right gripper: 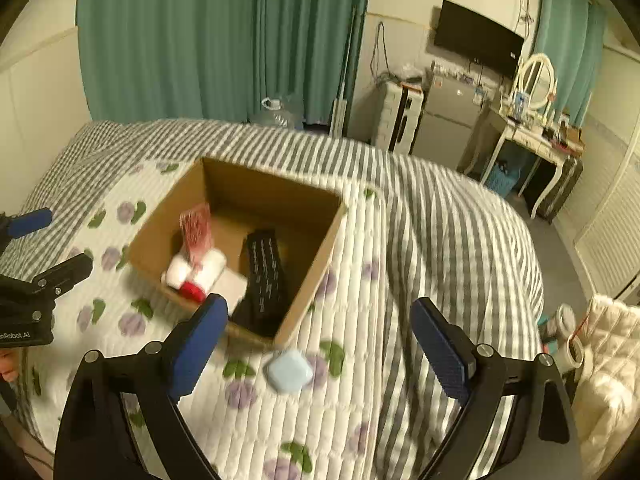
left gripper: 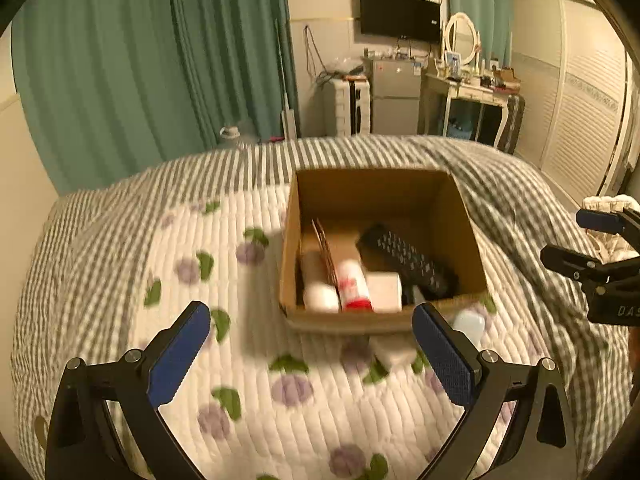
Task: Organize rigid objects
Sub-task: 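Lift both tools up out of the box, then grasp the light-blue earbud case with the right gripper while the left grasps the white charger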
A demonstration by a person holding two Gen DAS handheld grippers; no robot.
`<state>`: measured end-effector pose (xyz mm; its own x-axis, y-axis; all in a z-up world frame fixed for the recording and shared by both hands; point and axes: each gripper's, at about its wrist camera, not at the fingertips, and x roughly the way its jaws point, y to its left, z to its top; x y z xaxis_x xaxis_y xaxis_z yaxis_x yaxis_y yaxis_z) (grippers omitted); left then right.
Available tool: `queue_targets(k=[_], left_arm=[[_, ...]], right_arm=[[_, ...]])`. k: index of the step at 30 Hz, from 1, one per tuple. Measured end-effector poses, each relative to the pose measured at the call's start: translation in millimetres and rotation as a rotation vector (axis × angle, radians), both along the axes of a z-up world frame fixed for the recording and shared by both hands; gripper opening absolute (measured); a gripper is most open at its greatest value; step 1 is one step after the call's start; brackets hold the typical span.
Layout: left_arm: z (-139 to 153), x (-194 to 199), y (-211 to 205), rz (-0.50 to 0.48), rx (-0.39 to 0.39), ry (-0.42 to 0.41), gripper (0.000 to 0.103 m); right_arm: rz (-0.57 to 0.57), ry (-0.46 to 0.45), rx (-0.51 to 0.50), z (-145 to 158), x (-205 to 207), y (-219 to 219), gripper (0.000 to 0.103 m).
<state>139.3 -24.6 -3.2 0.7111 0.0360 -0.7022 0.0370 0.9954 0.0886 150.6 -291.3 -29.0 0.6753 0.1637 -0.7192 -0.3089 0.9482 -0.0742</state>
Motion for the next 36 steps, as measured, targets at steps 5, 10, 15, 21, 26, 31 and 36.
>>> queue_targets(k=[5,10,15,21,26,31,36], left_arm=[[-33,-5,-5,0.027,-0.022,0.048,0.103],[-68,2,-10,0.051,-0.052,0.094,0.103],[-96,14,-16,0.055,-0.051,0.132,0.103],[-119,28,-15,0.067,-0.049,0.165,0.103],[-133,34,-17,0.069,-0.041,0.19,0.103],[-147,37,-23,0.058,-0.033,0.218,0.103],[-155,40,-44,0.01,-0.007,0.241,0.103]], right_arm=[[0.014,0.025,-0.022,-34,-14,1,0.093],[0.017,0.063,-0.003,-65,-11,4,0.093],[0.021,0.105,-0.016,-98,0,5,0.093],[0.03,0.147,-0.043,-138,15,7,0.093],[0.067,0.186,-0.035,-163,22,18,0.086],[0.071,0.207,-0.054,-186,33,28,0.076],[0.088,0.167,-0.09,-186,33,25,0.056]])
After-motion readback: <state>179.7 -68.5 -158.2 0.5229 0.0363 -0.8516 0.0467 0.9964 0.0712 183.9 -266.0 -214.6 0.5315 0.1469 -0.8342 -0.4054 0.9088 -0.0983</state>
